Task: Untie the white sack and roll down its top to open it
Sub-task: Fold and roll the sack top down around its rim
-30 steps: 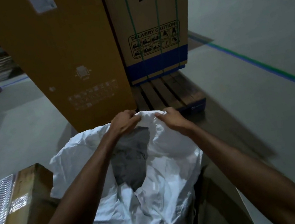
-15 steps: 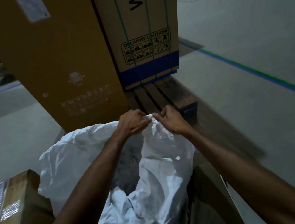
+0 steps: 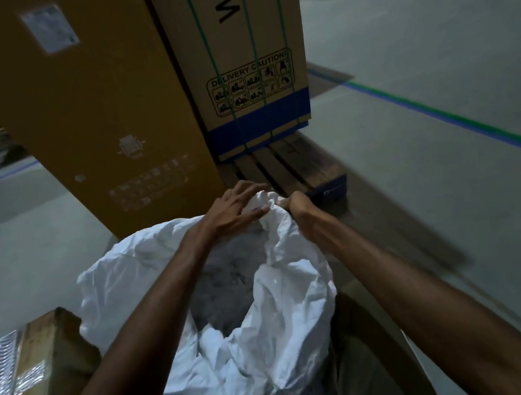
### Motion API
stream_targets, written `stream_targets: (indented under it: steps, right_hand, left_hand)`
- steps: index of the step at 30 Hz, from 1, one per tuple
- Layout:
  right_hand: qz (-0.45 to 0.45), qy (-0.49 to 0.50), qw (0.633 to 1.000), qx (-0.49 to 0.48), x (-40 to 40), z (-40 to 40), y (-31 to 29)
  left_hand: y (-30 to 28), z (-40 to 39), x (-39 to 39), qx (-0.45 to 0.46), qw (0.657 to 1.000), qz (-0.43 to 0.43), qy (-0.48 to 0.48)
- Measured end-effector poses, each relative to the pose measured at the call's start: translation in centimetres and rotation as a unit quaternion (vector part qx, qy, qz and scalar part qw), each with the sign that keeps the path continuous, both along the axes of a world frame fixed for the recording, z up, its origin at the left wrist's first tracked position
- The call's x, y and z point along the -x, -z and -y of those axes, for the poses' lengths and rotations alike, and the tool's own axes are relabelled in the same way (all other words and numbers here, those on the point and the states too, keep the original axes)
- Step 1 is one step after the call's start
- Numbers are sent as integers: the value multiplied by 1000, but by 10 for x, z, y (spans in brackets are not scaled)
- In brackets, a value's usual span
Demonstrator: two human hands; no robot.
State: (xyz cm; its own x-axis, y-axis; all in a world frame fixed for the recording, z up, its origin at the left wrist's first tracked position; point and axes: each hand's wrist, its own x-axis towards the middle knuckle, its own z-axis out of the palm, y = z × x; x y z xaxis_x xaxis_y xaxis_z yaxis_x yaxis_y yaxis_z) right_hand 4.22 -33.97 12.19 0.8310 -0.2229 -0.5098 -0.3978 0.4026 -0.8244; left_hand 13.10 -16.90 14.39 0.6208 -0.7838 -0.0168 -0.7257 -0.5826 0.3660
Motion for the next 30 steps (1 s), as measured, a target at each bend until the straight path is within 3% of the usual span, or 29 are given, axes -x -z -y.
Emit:
stream_targets:
  steps: [3,5,7,11,13,14,16,19,21,25,27,30]
  right_hand:
    - [-25,-38,998,42,3,6,10]
    - [-18,-68,996,47,8,9,11]
    - [-15,-95,988,122,15,11,5]
    - [50,-109,914,388,42,-2,0]
    - [15,-116,849,515,52,-12,8]
    - [-14,-117,837,534,54,-17,15]
    - [-39,-108,869,482,53,-24,25]
    - [-18,-70,938,339,49,-27,28]
    - [1,-60,964,261,47,-28,23]
    - [-1,-26,995,96,42,-25,12]
    - [-18,-26,999,3,45,-25,4]
    - [-9,-53,997,-57,44,-26,2]
  left_hand:
    - [-7,10,7,19,999,29,22]
    - [-8,17,15,34,998,-37,23]
    - [-5,20,17,31,996,-79,-3]
    - [2,22,16,-59,995,6,-82]
    - [1,25,16,-76,992,20,-98]
    - [1,27,15,-86,991,22,-101]
    - [2,29,11,-113,989,-6,-96]
    - [-3,28,11,-135,981,-121,-63]
    - [-13,25,14,-144,978,-151,-18]
    - [-23,22,11,-146,985,-84,30]
    - [-19,23,10,-107,987,-120,12]
    - [-16,27,8,-99,991,-86,-39]
